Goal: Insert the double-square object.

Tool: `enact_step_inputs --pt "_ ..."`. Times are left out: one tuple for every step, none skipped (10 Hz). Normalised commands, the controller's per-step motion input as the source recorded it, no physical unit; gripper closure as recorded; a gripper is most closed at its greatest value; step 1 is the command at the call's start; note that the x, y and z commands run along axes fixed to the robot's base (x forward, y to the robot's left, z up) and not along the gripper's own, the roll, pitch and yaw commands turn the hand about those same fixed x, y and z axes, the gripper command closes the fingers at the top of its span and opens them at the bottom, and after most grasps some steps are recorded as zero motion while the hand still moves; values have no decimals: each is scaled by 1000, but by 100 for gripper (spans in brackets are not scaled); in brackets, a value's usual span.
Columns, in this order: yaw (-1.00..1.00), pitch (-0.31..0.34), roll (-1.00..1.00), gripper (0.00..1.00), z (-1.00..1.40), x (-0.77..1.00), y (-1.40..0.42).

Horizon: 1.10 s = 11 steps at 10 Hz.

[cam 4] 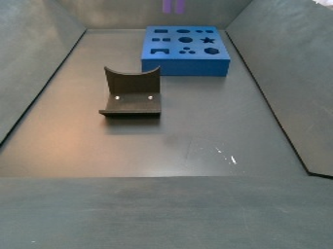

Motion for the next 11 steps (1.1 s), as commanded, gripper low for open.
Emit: enact_step_inputs --pt "0 0 66 100 -140 129 -143" --pt "0 0 9 100 -80 91 -26" --pt "0 -1 221 100 -503 54 -174" --pt "-186 84 290 100 -471 209 -217" --pt "-177 29 286 100 -543 151 -191" --pt "-123 0 309 100 -634 203 -157" --pt "-51 0 231 100 -666 197 -49" --pt "-29 -33 37 100 -549 269 0" --pt "-14 -57 0 100 -440 246 63" --pt "-6 -30 -36 100 -320 209 40" --pt "-66 0 -47 100 0 46 14"
